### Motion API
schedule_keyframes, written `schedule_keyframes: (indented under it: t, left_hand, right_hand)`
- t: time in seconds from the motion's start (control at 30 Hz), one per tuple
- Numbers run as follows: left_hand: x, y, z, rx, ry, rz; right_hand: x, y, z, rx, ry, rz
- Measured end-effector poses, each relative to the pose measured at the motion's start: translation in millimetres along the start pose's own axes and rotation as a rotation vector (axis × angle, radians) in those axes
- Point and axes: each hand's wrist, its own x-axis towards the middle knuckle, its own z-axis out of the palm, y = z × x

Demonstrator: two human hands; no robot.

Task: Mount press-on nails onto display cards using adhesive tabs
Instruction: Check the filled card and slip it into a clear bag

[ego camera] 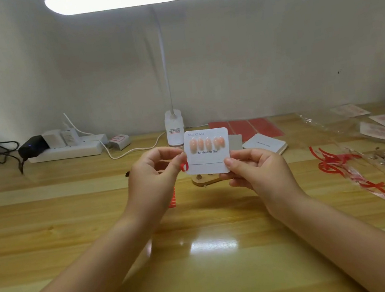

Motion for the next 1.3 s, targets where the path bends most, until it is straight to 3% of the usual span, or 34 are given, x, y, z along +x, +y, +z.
schedule_keyframes:
  t: [0.23, 0.33, 0.43, 0.5, 0.57, 0.73, 1.3]
  left_hand:
    - [-6, 1, 10, -0.068, -0.160, -0.186]
    - [-8, 2, 10, -0.056, -0.153, -0.212]
    - [-7, 3, 9, -0.040, -0.109, -0.214]
    - [-8, 3, 10, -0.033, -0.102, -0.196]
    - [-13, 4, 12, -0.012, -0.115, -0.168]
    - [-19, 3, 13, 0.046, -0.127, -0.143]
    - [-26, 2, 21, 0.039, -0.177, -0.106]
  right_hand:
    - [0, 4, 1, 0.040, -0.074, -0.008]
    - [-1, 7, 3, -0.060, -0.006, -0.056]
    - [-2, 8, 1, -0.485, 0.185, -0.400]
    - [-6, 5, 4, -0.674, 0.169, -0.671]
    - [-11, 6, 10, -0.802, 0.074, -0.775]
    - [-19, 8, 14, -1.033, -0.027, -0.778]
    - [-10, 6, 8, -0.805, -0.048, -0.558]
